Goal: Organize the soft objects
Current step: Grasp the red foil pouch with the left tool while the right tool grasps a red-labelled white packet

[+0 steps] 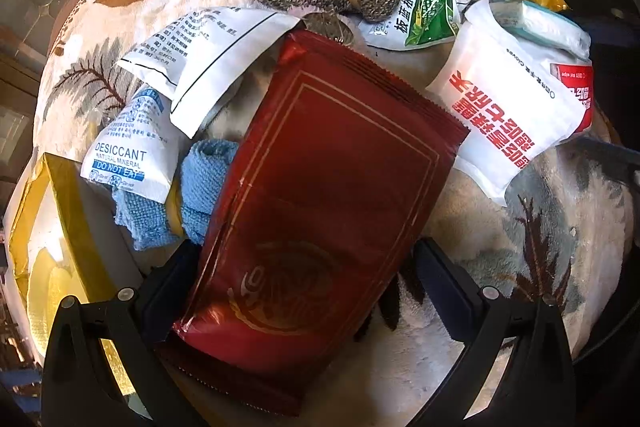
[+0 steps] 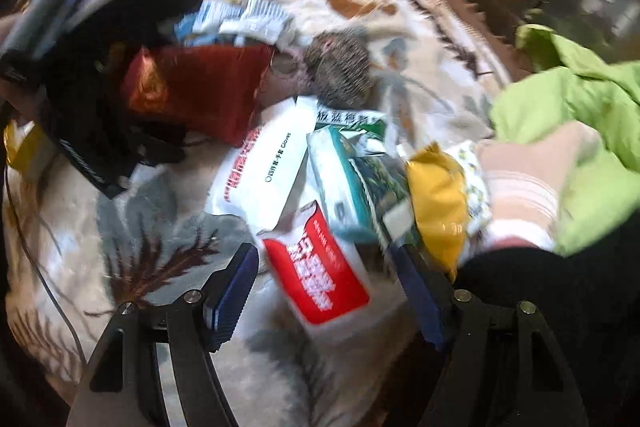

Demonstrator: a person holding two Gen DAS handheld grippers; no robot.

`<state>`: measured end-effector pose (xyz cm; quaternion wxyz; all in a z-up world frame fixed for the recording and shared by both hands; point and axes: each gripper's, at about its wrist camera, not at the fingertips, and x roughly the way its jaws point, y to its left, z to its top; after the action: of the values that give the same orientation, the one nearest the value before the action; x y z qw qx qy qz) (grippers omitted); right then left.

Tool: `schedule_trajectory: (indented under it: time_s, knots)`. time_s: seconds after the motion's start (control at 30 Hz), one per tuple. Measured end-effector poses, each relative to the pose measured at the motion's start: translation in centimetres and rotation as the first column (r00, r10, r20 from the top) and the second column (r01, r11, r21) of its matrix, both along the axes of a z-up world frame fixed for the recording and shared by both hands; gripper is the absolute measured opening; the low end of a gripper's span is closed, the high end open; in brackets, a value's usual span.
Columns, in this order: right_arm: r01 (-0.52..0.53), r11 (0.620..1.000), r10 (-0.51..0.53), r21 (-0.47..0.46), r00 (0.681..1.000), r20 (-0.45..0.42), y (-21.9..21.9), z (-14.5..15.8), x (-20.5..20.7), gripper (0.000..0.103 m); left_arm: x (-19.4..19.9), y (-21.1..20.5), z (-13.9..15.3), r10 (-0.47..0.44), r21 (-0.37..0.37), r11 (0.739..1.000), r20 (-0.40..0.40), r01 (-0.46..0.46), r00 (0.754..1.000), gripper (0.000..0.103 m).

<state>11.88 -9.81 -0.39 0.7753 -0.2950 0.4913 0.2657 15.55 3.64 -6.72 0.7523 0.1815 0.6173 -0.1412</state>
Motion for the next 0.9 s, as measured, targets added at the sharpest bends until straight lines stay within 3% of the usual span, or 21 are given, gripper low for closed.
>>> schedule_trajectory:
  time_s: [0.07,0.13,0.17,0.3,0.33,0.43,0.6,0.9]
  knots:
    - [-0.004,1.000,0.004,0.004,0.999,-0.035,-0.1,-1.1,1.2,0.071,0.1,0.0,0.0,-0.002,0.001,1.000,0.001,0.002,1.000,0.103]
    - [0.042,0.996,-0.033,0.082,0.993,-0.109,-0.8,-1.3,2.5,0.058,0.2,0.0,0.0,-0.001,0.001,1.000,-0.003,0.001,1.000,0.103]
    - [0.062,0.993,-0.047,0.102,0.988,-0.145,-1.0,-1.4,2.7,0.044,0.3,-0.1,0.0,0.000,0.002,1.000,-0.005,0.000,1.000,0.103]
    - [0.116,0.983,-0.082,0.139,0.970,-0.231,-2.0,-1.4,2.4,0.026,0.2,-0.3,0.2,-0.014,-0.007,1.000,-0.002,0.014,1.000,0.096]
    - [0.140,0.978,-0.099,0.156,0.964,-0.245,-2.3,-1.2,2.3,0.025,0.0,-0.4,0.4,-0.020,-0.012,1.000,0.005,0.020,1.000,0.085]
    - [0.194,0.959,-0.135,0.209,0.955,-0.265,-3.3,-0.3,1.6,0.023,-0.5,-0.5,1.3,-0.020,-0.055,0.998,0.013,0.021,1.000,0.067]
    - [0.289,0.904,-0.179,0.315,0.925,-0.335,-5.9,1.2,-0.4,0.023,-1.5,-0.3,1.9,0.009,-0.076,0.997,0.032,-0.007,0.999,0.061]
    - [0.457,0.722,-0.237,0.520,0.869,-0.434,-10.1,4.1,-4.0,0.023,-3.6,0.6,6.0,0.048,-0.259,0.965,0.049,-0.034,0.998,0.058]
